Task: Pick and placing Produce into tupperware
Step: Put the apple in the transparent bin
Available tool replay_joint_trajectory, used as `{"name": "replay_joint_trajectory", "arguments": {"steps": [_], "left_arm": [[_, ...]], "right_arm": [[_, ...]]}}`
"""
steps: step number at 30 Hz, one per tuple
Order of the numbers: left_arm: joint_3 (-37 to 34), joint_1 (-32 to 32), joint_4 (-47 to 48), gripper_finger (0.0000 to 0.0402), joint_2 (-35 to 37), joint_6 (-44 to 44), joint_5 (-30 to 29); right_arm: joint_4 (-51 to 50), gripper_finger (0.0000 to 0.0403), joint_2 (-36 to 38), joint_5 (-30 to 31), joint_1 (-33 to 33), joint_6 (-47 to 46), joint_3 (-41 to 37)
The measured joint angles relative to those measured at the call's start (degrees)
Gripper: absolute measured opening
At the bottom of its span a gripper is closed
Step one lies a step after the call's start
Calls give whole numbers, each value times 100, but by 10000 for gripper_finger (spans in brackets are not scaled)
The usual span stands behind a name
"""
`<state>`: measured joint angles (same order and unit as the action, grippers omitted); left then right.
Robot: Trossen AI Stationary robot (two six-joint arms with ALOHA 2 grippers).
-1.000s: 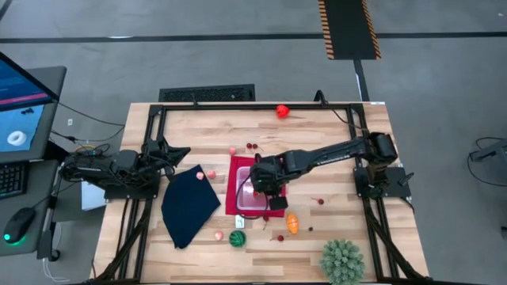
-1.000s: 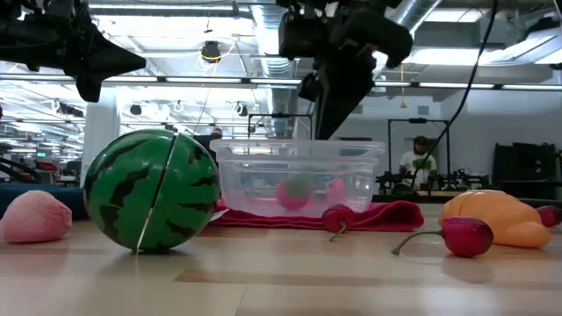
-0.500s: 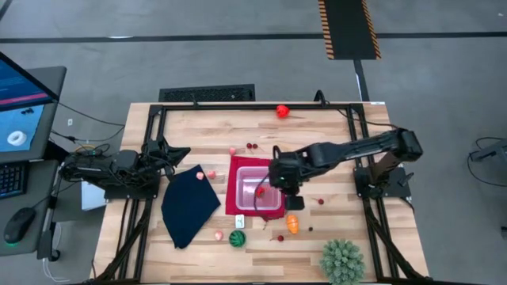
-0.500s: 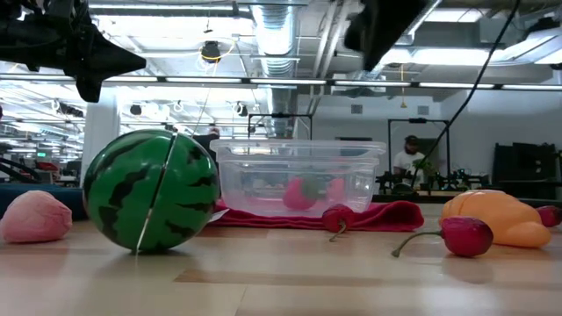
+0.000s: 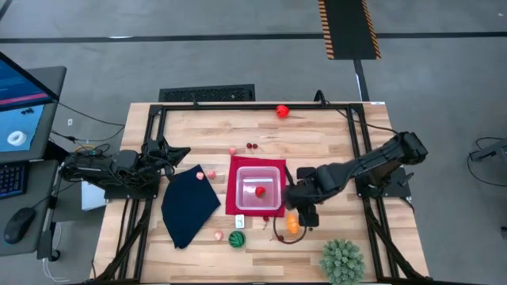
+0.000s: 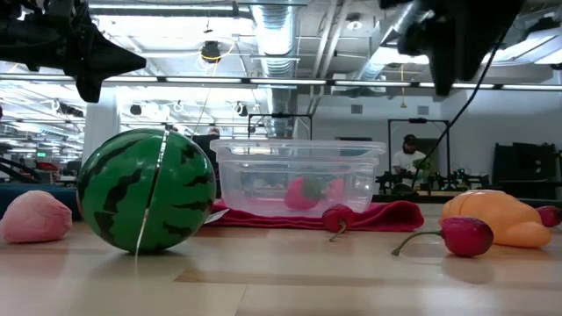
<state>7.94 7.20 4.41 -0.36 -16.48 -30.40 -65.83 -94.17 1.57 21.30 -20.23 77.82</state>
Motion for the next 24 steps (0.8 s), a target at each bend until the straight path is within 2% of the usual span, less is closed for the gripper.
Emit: {"name": "replay_joint_trajectory", "arguments": {"steps": [6, 12, 14, 18, 20, 24], "left_arm": [[0, 0, 0, 0, 0, -16, 0], [0, 0, 44, 0, 0, -107, 41], [0, -4, 142, 0, -2, -239, 449], [0, 3, 35, 0, -162, -5, 1652], [0, 3, -159, 0, -352, -9, 1835], [0, 0, -811, 0, -986, 151, 1828]], "right_arm": [[306, 214, -2, 0, 74, -81, -612], [587, 205, 0, 8, -140, -229, -959], [905, 203, 0, 15, -179, -192, -1042], [1707, 203, 0, 0, -133, 129, -1210], [1924, 203, 0, -7, -129, 206, -1255], [2384, 197, 0, 2, -138, 339, -1257]]}}
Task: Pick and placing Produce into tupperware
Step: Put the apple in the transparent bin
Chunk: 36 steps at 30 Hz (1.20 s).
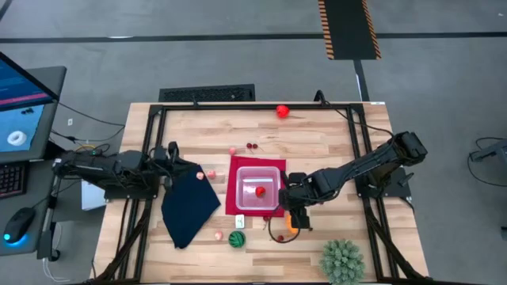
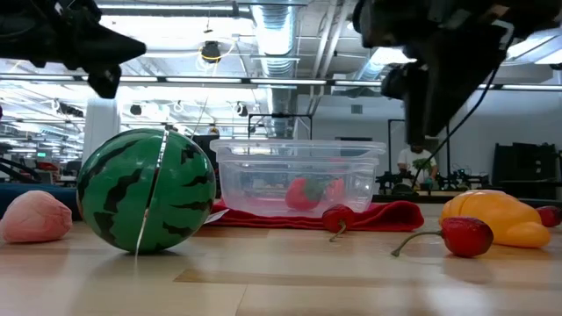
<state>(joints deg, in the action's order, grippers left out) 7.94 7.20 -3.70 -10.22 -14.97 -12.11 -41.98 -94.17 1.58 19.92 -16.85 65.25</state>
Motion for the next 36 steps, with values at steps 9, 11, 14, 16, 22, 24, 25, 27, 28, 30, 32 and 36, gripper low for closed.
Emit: {"name": "replay_joint_trajectory", "arguments": {"steps": [9, 11, 14, 16, 22, 24, 25, 27, 28, 30, 32, 36], "left_arm": [[0, 0, -1197, 0, -1446, 445, 82], [0, 0, -1381, 0, -1647, 394, 82], [0, 0, -1573, 0, -1818, 225, 82], [0, 0, -1654, 0, -1856, 215, 80], [0, 0, -1682, 0, -1855, 189, -1], [0, -2, -1682, 0, -1855, 175, -125], [0, -2, -1682, 0, -1855, 171, -188], [0, -2, -1684, 0, -1855, 121, -309], [0, 0, -1684, 0, -1855, 92, -381], [0, -2, -1688, 0, -1855, 75, -627], [0, -1, -1687, 0, -1855, 76, -910], [0, -2, -1680, 0, -1855, 76, -1289]], "right_arm": [[68, 173, 561, 13, -19, 302, 4], [36, 170, 874, 19, -15, 366, 2], [-140, 166, 1472, 266, -8, 369, -5], [-95, 166, 1943, 614, -9, 342, -137], [283, 170, 3256, 1491, -360, 245, -916], [291, 171, 3508, 1831, -566, 119, -1085], [278, 172, 3599, 1990, -669, 53, -1144], [279, 171, 3734, 2269, -891, -112, -1200], [283, 170, 3777, 2394, -1021, -199, -1204], [358, 167, 3812, 2695, -1320, -478, -1204], [351, 165, 3805, 2974, -1641, -869, -1205], [435, 161, 3650, 3137, -2280, -797, -1207]]}}
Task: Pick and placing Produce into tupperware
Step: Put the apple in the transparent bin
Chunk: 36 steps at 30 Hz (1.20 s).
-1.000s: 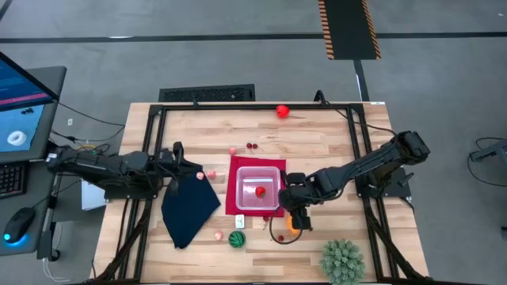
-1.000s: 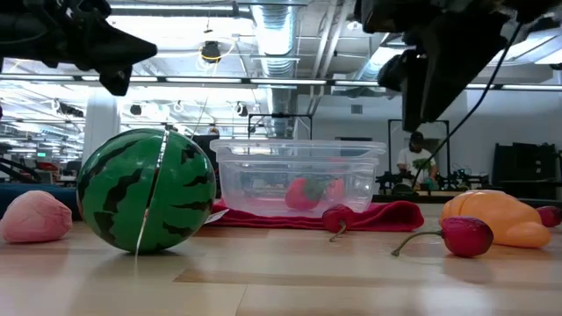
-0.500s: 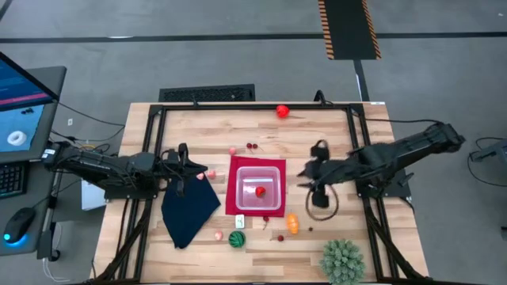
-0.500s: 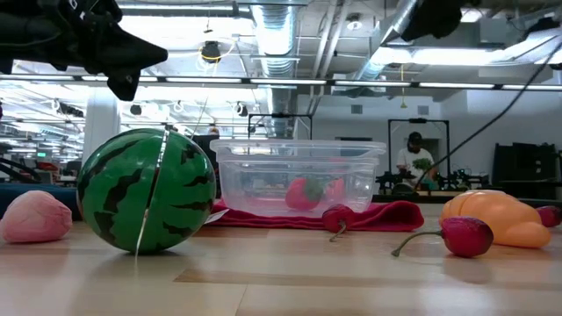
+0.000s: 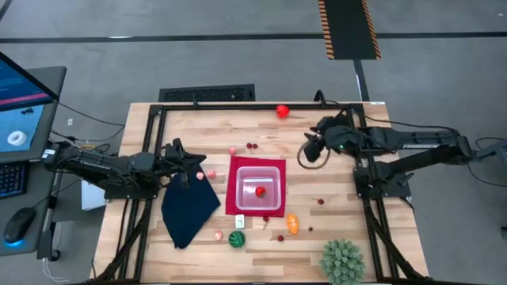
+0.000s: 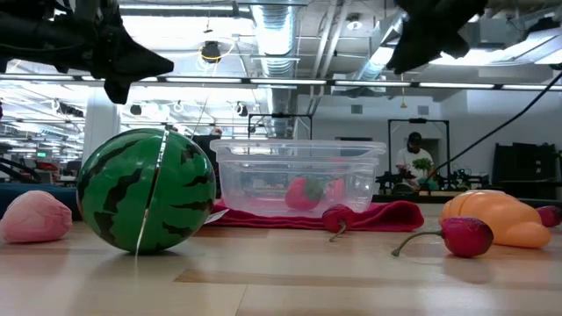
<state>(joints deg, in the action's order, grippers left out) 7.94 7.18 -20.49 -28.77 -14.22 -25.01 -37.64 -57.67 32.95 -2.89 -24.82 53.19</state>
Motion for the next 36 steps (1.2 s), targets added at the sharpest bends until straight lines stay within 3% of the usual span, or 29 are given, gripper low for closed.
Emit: {"name": "replay_joint_trajectory", "arguments": {"steps": [5, 12, 16, 25, 31, 36], "left_arm": [[0, 0, 88, 0, 0, 148, -38], [1, 0, 121, 0, 0, 315, -112], [2, 0, 329, 0, 0, 22, -110], [2, 0, 454, 0, 0, -8, -125], [2, 0, 290, 0, 2, 121, -225], [2, 0, 301, 0, 0, 142, -290]], "right_arm": [[275, 155, -524, -243, -822, 268, 167], [-150, 153, -1908, -1872, -2006, 549, 1100], [-564, 193, -2762, -2737, -2632, 852, 1756], [-1332, 326, -4490, -2881, -3273, 983, 3545], [-1939, 367, -5501, -2996, -3372, 534, 4709], [-2668, 377, -6176, -3006, -3500, 518, 5392]]}}
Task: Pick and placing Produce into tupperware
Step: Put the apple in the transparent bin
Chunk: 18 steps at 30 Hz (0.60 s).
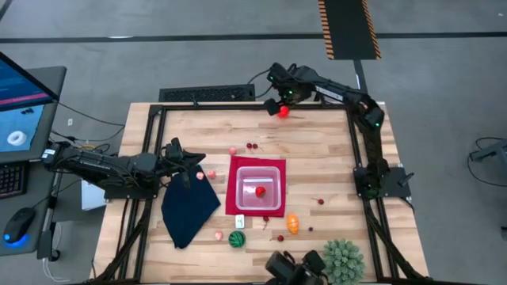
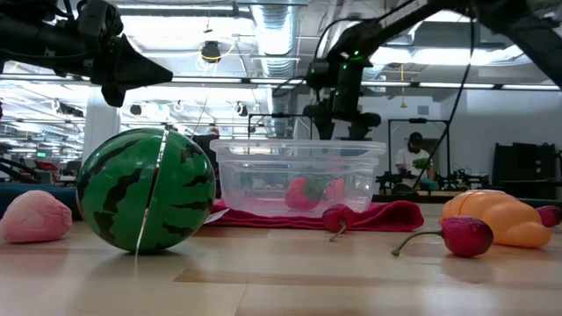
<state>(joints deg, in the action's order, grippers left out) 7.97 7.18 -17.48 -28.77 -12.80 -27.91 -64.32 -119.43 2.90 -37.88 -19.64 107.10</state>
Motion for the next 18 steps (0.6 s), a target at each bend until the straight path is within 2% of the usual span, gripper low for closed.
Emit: {"name": "replay_joint_trajectory", "arguments": {"steps": [6, 18], "left_arm": [[0, 0, 180, 0, 0, -2, 47], [0, 0, 454, 0, 0, -260, 55]], "right_arm": [[-406, 377, -458, -10, -138, -149, 373], [78, 377, -555, -227, -301, -394, 385]]}}
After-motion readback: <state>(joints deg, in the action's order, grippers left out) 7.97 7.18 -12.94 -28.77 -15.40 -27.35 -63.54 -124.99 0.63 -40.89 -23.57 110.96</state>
